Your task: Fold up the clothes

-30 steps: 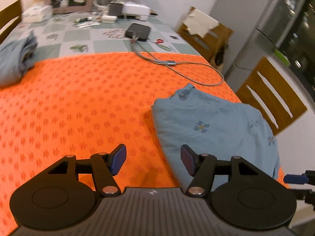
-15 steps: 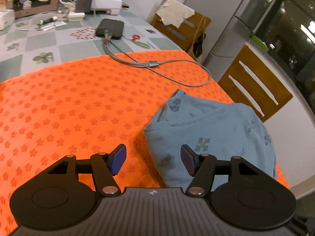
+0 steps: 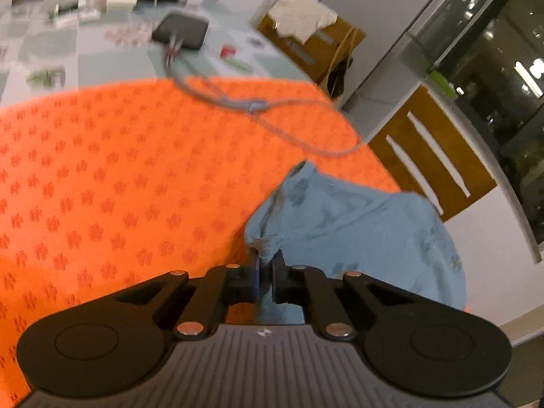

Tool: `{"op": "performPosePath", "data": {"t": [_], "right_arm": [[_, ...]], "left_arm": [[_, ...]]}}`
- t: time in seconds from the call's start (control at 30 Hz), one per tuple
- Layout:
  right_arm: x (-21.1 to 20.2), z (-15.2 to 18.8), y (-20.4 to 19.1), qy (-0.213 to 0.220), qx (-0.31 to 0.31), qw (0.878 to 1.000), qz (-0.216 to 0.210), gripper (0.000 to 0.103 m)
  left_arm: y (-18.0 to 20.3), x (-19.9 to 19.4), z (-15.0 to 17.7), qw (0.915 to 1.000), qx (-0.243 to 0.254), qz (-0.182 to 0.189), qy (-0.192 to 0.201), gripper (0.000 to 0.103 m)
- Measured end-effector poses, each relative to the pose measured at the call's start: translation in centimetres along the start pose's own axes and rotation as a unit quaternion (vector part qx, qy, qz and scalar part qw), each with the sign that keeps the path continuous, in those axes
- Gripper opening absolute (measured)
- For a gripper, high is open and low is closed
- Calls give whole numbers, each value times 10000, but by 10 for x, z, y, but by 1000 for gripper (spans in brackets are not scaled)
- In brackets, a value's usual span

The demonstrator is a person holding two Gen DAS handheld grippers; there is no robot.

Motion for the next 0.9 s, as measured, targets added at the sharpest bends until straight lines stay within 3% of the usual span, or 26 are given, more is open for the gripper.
{"op": "performPosePath", "data": {"t": [0.2, 0.47, 0.63, 0.9], "right_arm": [[-46, -52, -2, 427, -38, 9990, -142, 6], [-87, -108, -13, 638, -170, 9969, -432, 5], [-95, -119, -41, 535, -306, 9944, -860, 5], [-81, -118, -108, 144, -546, 9762, -2093, 5]], "left_arm": [[18, -33, -33, 9980, 35, 63, 632, 5], [22, -90, -66, 9934, 154, 127, 1129, 5], [-5, -124, -67, 9929, 137, -55, 1179, 5], [-74, -180, -52, 9899, 172, -686, 1229, 5]]}}
Point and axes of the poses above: each gripper's, at about its wrist camera, not at the fingertips, and x roughly the way its jaws point, y to its right, z to its underside, the point moved 1 cm from there along x, roughly the way its jaws point, and after that the axes turned 12 degrees about y, right-handed, at the moved point
